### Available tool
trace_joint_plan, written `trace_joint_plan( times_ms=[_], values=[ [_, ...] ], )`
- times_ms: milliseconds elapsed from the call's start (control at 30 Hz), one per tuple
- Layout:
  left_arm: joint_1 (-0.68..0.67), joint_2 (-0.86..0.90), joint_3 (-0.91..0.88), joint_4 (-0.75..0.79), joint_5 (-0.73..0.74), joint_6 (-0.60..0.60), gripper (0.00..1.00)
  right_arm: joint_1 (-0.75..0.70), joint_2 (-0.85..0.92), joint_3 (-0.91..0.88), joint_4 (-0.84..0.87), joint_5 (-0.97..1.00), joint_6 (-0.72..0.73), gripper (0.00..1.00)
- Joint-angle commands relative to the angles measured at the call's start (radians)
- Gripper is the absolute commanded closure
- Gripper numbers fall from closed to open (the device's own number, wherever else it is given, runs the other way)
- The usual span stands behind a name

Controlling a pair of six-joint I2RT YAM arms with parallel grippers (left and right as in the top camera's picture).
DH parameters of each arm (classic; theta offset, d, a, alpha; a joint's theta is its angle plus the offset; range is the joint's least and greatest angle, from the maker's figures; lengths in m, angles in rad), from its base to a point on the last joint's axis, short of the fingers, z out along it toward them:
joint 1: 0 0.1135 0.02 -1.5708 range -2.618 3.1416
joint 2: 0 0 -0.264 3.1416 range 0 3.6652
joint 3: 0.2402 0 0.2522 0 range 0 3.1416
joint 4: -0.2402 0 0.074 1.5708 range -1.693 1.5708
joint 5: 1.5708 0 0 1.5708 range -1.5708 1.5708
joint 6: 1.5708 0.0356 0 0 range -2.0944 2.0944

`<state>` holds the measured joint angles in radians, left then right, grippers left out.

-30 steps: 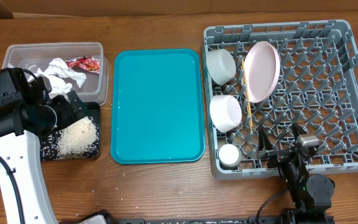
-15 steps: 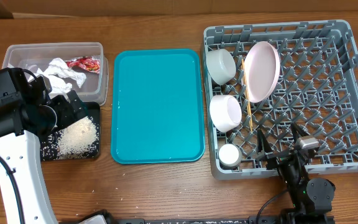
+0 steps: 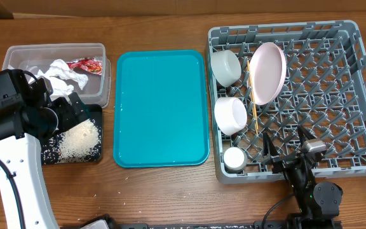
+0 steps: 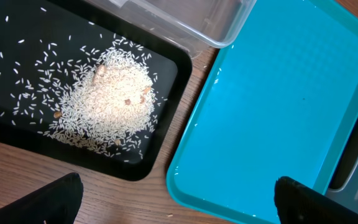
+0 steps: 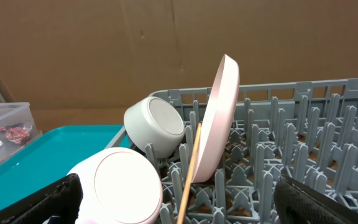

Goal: Sort waste into correct bins and load items into the dishwasher

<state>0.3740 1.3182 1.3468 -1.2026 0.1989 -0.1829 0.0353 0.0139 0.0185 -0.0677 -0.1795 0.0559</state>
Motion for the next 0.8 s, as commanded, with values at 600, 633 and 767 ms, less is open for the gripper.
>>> trace_joint_plan(
  times_ms=[600, 633, 767],
  values=[
    [-0.304, -0.594, -0.552, 0.798, 0.142, 0.283, 0.00, 0.007, -0.011, -0.011, 0.006, -0.006, -0.001, 0.00],
    [-0.318, -0.637, -0.618, 0.886, 0.142, 0.278, 0.00, 0.007, -0.011, -0.011, 0.006, -0.006, -0.001, 0.00],
    [-0.329, -0.780, -0.839, 1.136, 0.142, 0.243, 0.00, 0.007, -0.011, -0.011, 0.006, -0.005, 0.000, 0.00]
  ],
)
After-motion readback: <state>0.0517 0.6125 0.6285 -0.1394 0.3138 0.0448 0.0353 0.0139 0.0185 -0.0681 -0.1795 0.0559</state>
